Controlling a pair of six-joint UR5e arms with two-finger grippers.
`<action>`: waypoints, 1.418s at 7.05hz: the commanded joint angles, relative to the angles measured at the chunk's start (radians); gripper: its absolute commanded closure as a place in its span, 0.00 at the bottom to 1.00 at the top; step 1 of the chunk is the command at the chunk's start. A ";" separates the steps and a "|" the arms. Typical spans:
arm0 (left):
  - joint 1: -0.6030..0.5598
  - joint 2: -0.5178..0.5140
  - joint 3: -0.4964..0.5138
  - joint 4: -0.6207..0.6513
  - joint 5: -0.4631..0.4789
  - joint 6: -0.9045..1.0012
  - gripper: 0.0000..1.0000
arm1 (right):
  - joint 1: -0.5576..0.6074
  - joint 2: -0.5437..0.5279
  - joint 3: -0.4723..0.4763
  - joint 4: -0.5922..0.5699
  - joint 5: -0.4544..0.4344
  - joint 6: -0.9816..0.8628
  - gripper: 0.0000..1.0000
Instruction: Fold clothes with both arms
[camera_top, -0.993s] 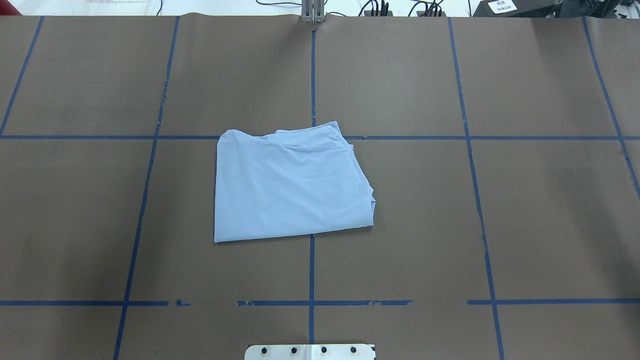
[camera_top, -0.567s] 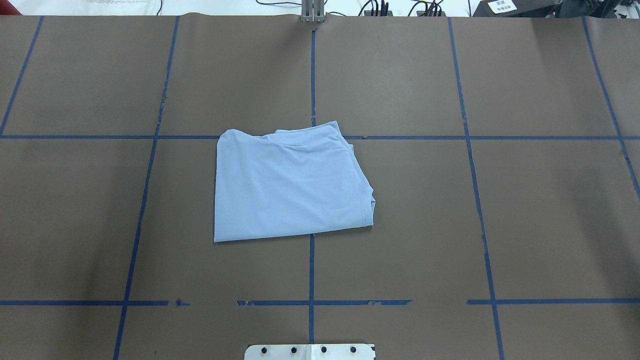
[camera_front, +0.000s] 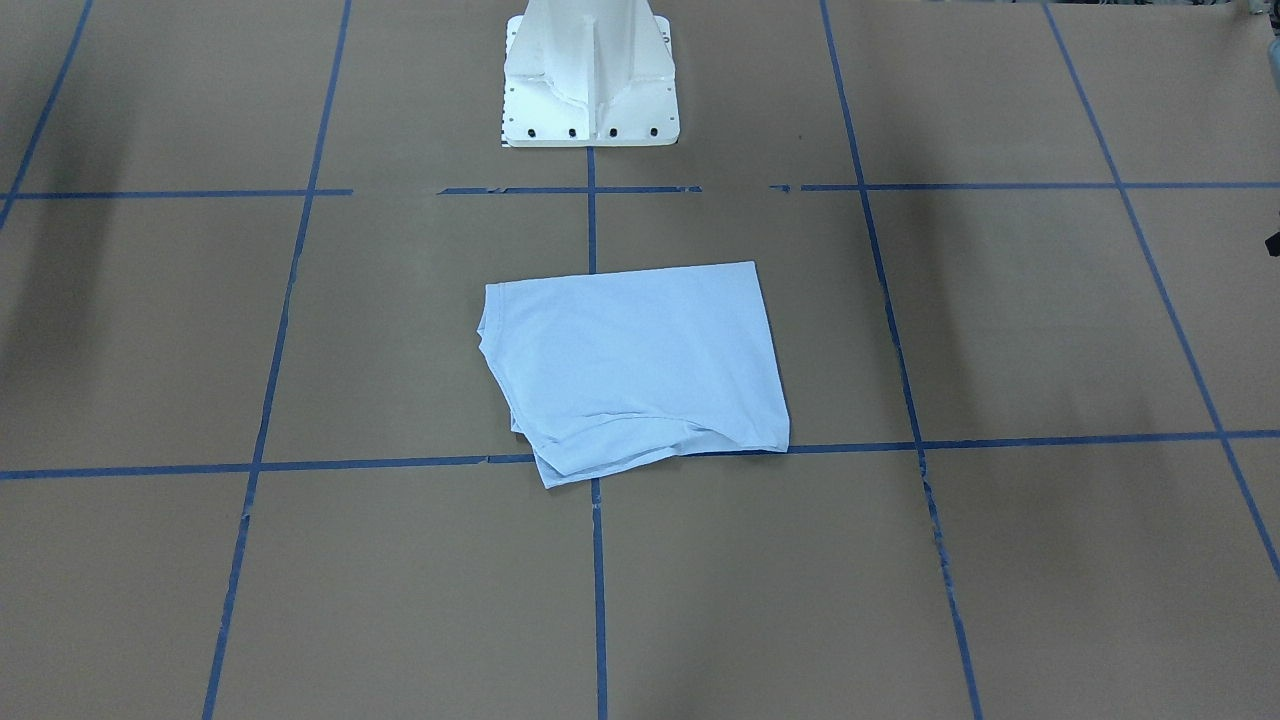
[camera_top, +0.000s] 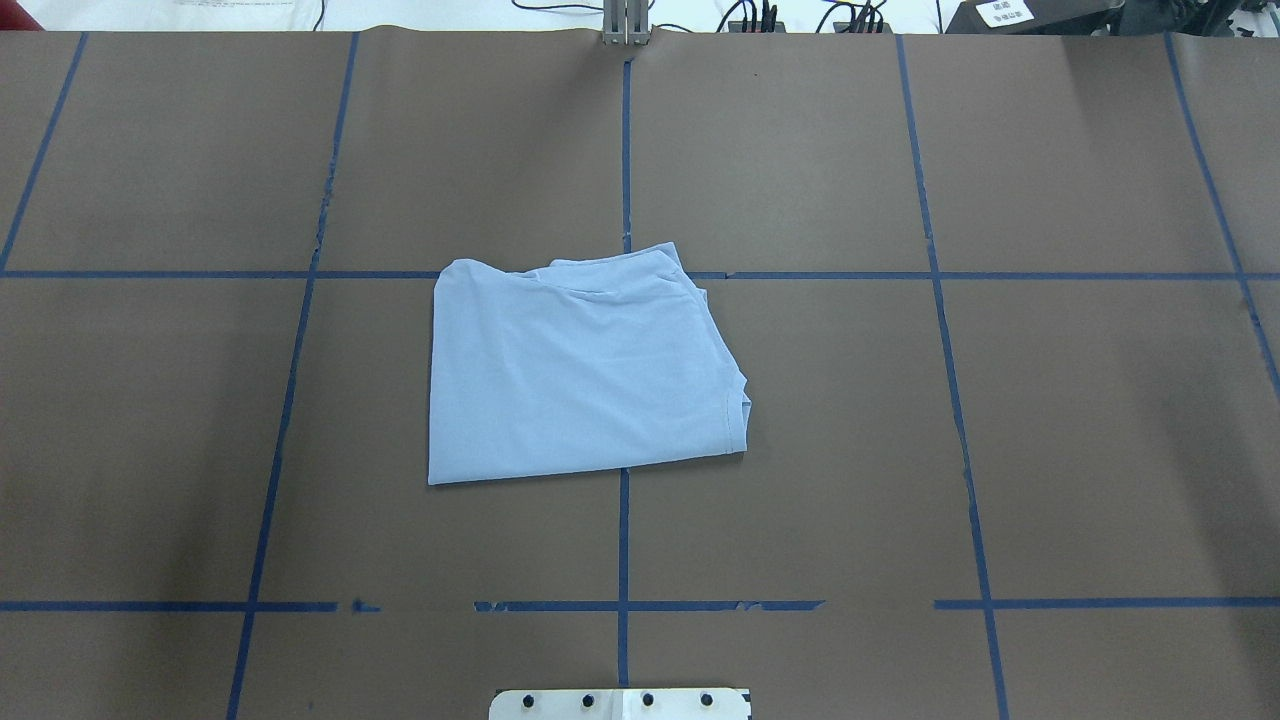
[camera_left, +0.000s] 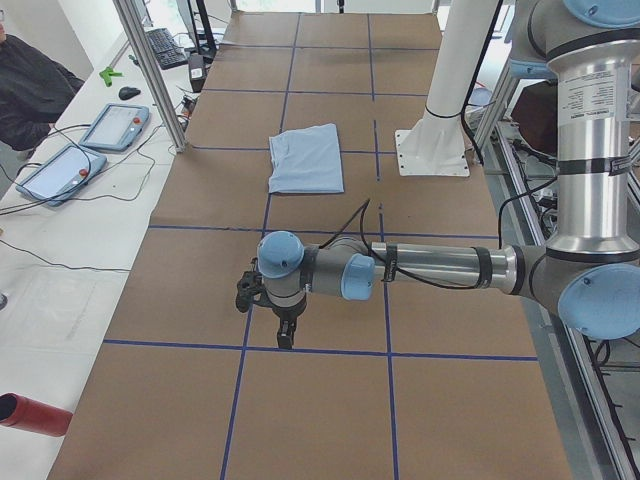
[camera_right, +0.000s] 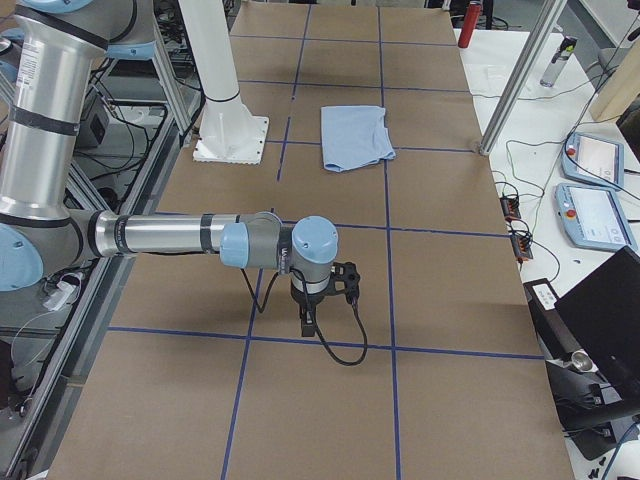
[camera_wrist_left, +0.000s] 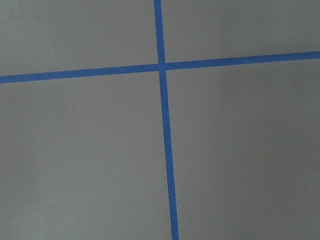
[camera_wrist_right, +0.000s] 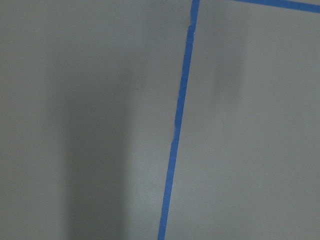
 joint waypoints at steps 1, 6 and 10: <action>-0.002 0.009 -0.006 -0.001 -0.002 0.005 0.00 | 0.000 0.004 0.001 0.000 -0.002 0.007 0.00; -0.009 0.116 -0.081 0.034 0.001 0.080 0.00 | 0.000 0.007 -0.005 0.000 -0.005 0.010 0.00; -0.027 0.104 -0.082 0.079 -0.001 0.082 0.00 | 0.005 0.009 -0.005 -0.007 -0.048 0.013 0.00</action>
